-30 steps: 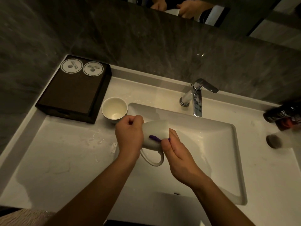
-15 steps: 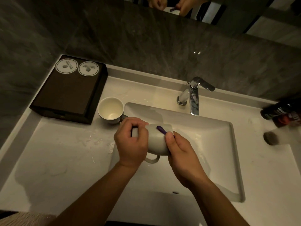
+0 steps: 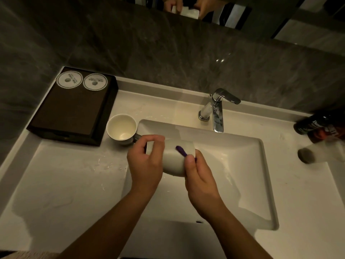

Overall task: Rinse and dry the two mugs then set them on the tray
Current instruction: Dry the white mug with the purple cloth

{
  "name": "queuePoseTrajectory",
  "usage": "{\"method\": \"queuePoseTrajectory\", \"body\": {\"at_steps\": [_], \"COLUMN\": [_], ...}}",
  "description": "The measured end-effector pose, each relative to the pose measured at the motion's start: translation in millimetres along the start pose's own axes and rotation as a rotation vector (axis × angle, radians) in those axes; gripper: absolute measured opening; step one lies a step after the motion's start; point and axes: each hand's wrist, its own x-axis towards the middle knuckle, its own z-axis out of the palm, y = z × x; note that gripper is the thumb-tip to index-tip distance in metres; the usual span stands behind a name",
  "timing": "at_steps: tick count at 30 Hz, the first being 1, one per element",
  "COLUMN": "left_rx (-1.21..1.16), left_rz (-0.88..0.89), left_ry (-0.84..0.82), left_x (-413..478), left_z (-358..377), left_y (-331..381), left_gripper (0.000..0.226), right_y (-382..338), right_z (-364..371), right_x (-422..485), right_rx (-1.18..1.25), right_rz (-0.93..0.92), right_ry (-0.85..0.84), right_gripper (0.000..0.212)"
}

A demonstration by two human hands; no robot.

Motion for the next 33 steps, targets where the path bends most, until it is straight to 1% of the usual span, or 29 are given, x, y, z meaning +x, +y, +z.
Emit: {"method": "queuePoseTrajectory", "body": {"at_steps": [1,2,3,4,5,6,7,8,9,10,13,14,16,18,19,20,22,23,24,25,26,27,29,30,31,32,33], "left_rx": [0.015,0.021,0.022,0.011,0.002,-0.053,-0.162,-0.261,-0.302,-0.289,-0.211,-0.216,-0.221,-0.172,-0.118,-0.057,0.041,0.061,0.054,0.016,-0.025,-0.076,-0.209,-0.212,-0.172,-0.108,-0.044], "left_rz": [0.113,0.176,0.171,0.101,-0.026,-0.232,-0.48,-0.692,-0.809,-0.837,-0.727,-0.707,-0.671,-0.579,-0.503,-0.39,-0.076,0.067,0.152,0.138,0.037,-0.128,-0.588,-0.753,-0.821,-0.808,-0.746], "left_ry": [-0.021,-0.056,-0.095,-0.133,-0.172,-0.212,-0.245,-0.264,-0.27,-0.266,-0.175,-0.139,-0.087,-0.072,-0.065,-0.054,-0.08,-0.131,-0.19,-0.241,-0.287,-0.327,-0.356,-0.345,-0.332,-0.303,-0.253], "left_x": [-1,-2,-1,2,5,9,14,17,19,20,14,12,10,8,5,2,-5,-6,-5,-2,4,10,23,27,30,31,29], "left_z": [-2,-4,-5,-6,-6,-6,-5,-6,-7,-6,0,2,3,3,2,0,-5,-8,-12,-13,-14,-12,-9,-7,-5,-2,1], "left_y": [-5,-8,-9,-9,-8,-5,-1,3,7,9,8,8,6,1,-3,-7,-14,-18,-26,-30,-30,-25,-15,-9,-4,-2,-2], "left_gripper": [0.024,0.03,0.032,0.031,0.029,0.028,0.027,0.029,0.032,0.033,0.012,0.011,0.01,0.009,0.008,0.007,0.004,0.013,0.026,0.037,0.044,0.045,0.037,0.038,0.04,0.038,0.035], "right_y": [2,3,5,5,5,4,3,4,7,8,11,12,14,13,10,7,2,0,-2,-2,-1,2,10,14,17,18,20], "right_z": [-1,-1,-1,-1,0,0,1,2,4,7,17,19,20,18,17,14,9,6,5,5,7,10,16,18,21,24,26], "right_x": [4,6,8,8,7,5,3,2,1,0,-2,-2,-2,-1,-1,-1,1,2,3,3,3,3,1,0,-2,-4,-5], "right_rx": [0.015,0.032,0.036,0.021,0.0,-0.023,-0.048,-0.07,-0.082,-0.079,-0.053,-0.054,-0.102,-0.121,-0.12,-0.106,-0.043,-0.016,-0.003,-0.004,-0.008,-0.019,-0.073,-0.102,-0.121,-0.118,-0.11], "right_rz": [0.047,0.079,0.082,0.057,0.005,-0.049,-0.088,-0.111,-0.12,-0.124,-0.145,-0.155,-0.198,-0.213,-0.208,-0.194,-0.149,-0.135,-0.135,-0.141,-0.143,-0.144,-0.173,-0.196,-0.213,-0.22,-0.22], "right_ry": [-0.002,-0.012,-0.017,-0.015,0.001,0.024,0.039,0.045,0.042,0.036,0.019,0.024,0.053,0.064,0.064,0.057,0.039,0.038,0.042,0.049,0.059,0.074,0.096,0.09,0.073,0.056,0.052], "right_gripper": [0.07,0.081,0.086,0.082,0.067,0.047,0.031,0.023,0.023,0.028,0.046,0.047,0.038,0.032,0.031,0.028,0.026,0.027,0.028,0.029,0.031,0.033,0.033,0.034,0.036,0.04,0.045]}}
